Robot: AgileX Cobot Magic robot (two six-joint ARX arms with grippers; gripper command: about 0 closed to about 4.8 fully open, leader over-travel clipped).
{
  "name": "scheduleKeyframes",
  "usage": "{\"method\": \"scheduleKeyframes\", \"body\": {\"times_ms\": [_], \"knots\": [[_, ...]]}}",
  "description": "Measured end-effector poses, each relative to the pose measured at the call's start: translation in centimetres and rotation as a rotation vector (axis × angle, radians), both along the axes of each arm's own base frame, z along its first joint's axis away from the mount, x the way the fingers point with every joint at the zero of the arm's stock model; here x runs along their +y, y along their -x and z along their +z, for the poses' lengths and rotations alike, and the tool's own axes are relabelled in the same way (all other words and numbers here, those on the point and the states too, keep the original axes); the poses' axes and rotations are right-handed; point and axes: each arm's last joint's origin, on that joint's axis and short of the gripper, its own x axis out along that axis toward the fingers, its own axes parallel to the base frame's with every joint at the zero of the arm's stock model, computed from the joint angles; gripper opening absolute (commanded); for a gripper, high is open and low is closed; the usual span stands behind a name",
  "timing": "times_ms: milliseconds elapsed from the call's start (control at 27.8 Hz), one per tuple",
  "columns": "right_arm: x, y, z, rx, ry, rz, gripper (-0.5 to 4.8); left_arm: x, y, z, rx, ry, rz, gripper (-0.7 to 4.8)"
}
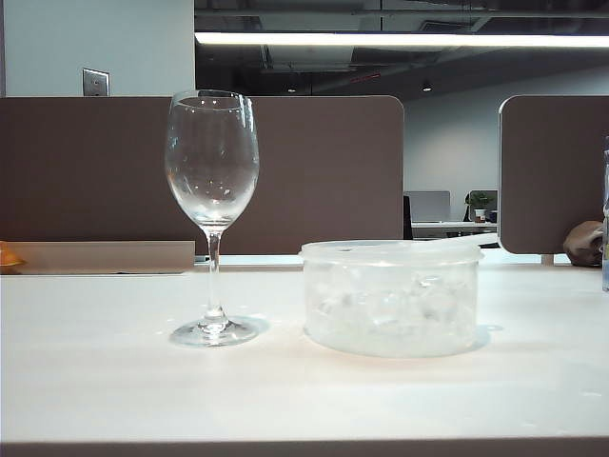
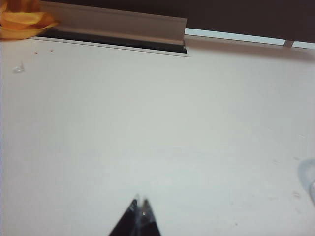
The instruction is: Pick up an ice shovel filled with ice cubes and pour the ice from the shovel into the glass.
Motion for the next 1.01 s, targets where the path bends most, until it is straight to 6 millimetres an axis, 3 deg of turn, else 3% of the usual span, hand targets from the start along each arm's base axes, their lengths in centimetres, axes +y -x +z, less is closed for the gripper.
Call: {"method": "scheduleKeyframes", "body": {"times_ms": [1007], "knots": [[0.00,0.00,0.00,0.000,0.000,0.000,-0.05,-0.47,0.00,0.29,-0.007,-0.030,-0.054,-0.03]]}}
